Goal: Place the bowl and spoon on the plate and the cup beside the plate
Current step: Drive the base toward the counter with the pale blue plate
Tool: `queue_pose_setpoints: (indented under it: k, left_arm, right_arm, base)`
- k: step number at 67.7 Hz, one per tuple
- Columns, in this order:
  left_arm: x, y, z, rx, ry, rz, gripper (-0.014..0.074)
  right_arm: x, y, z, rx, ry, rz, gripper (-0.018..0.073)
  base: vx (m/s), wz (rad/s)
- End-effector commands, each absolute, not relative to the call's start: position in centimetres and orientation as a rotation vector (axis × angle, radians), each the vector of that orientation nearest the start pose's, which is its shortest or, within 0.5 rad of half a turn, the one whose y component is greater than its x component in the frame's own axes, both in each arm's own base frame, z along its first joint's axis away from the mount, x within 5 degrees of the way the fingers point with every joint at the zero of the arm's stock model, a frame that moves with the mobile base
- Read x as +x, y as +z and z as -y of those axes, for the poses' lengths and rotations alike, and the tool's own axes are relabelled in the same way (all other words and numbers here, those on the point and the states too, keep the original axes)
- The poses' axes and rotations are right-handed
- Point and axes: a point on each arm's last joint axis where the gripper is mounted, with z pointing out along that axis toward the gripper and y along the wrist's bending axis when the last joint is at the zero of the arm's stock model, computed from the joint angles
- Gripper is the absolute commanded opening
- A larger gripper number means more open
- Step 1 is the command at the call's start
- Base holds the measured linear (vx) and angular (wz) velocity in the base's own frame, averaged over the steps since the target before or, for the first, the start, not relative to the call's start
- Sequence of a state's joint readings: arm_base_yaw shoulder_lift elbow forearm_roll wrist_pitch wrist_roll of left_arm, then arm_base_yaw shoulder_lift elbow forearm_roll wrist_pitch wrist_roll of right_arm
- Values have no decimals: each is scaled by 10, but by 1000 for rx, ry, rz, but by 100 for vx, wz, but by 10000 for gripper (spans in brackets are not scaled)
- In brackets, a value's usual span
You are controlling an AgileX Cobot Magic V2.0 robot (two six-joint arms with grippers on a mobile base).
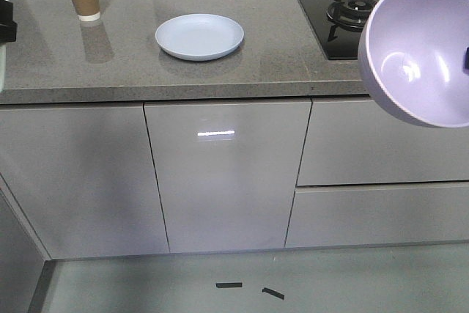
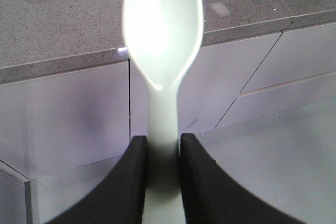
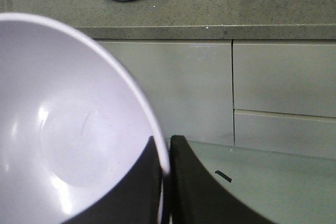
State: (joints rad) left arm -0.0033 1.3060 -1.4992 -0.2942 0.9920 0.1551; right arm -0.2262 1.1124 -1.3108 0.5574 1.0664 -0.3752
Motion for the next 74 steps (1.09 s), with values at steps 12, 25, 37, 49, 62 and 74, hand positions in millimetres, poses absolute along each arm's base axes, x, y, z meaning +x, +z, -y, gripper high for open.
queue_pose_setpoints:
  k: [12, 25, 37, 49, 62, 74]
  left_arm:
    - [259, 459, 24, 114, -298, -2141, -7]
    - [259, 459, 24, 114, -298, -2141, -7]
    - [259, 459, 24, 114, -298, -2141, -7]
    - [259, 459, 24, 114, -298, -2141, -7]
    - [259, 459, 24, 114, -298, -2141, -7]
    - [259, 459, 24, 114, -298, -2141, -7]
  right_arm:
    - [205, 450, 3, -87, 379, -2103, -6]
    - [205, 450, 3, -87, 379, -2103, -6]
    - [205, 450, 3, -87, 379, -2103, -6]
    - [205, 450, 3, -87, 379, -2103, -6]
    - [205, 450, 3, -87, 379, -2103, -6]
    - [205, 450, 3, -87, 379, -2103, -6]
  base:
    - [5, -4]
    - [7, 1]
    - [9, 4]
    - [10, 5]
    - [11, 6]
    - [12, 7]
